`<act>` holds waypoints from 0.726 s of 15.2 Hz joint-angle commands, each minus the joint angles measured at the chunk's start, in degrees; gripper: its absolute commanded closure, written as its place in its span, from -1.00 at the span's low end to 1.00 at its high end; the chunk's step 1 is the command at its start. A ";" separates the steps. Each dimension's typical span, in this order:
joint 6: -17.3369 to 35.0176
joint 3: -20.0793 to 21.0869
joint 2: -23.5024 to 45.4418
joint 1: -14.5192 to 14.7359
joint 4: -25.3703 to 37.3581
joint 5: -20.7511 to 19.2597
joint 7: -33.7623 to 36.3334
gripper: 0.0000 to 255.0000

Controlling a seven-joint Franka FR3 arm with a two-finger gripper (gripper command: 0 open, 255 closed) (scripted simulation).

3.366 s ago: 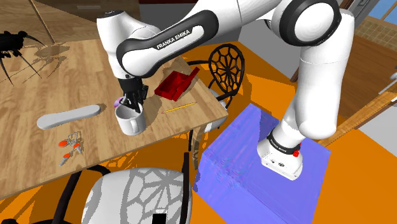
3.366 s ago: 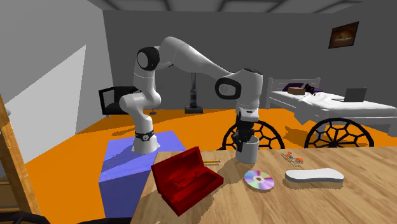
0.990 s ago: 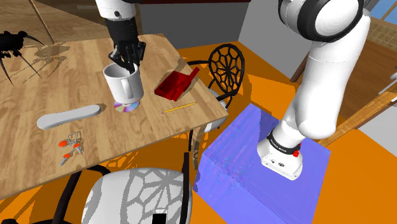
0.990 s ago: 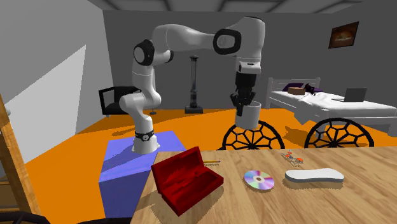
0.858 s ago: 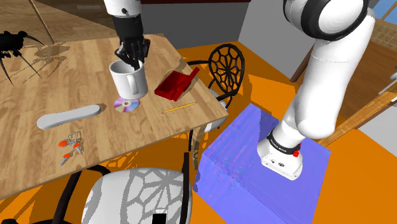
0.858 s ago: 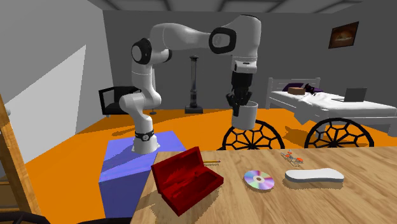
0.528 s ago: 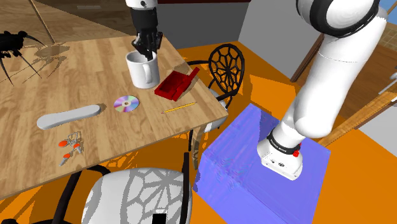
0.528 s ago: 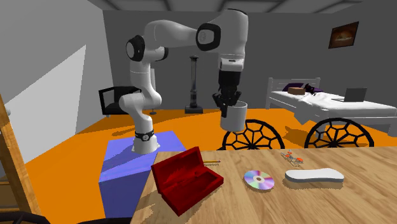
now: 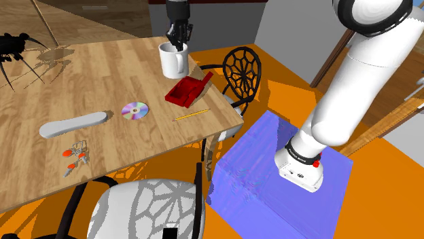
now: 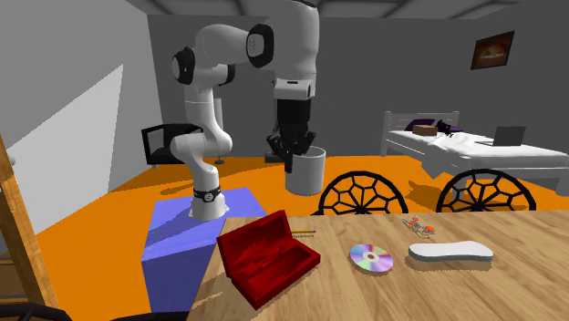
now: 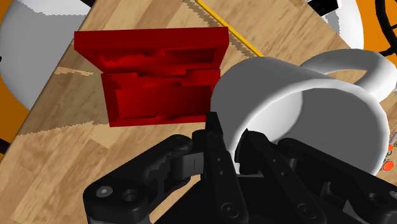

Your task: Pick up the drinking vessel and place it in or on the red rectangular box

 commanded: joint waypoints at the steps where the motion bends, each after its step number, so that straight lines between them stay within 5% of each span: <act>1: -0.21 -1.20 -0.76 -1.64 -0.56 0.08 -2.89 1.00; 7: -1.20 -4.60 -1.01 -5.99 0.08 -0.18 -10.60 1.00; 11: 1.92 -4.62 -1.12 -6.01 -3.14 -0.17 -10.64 1.00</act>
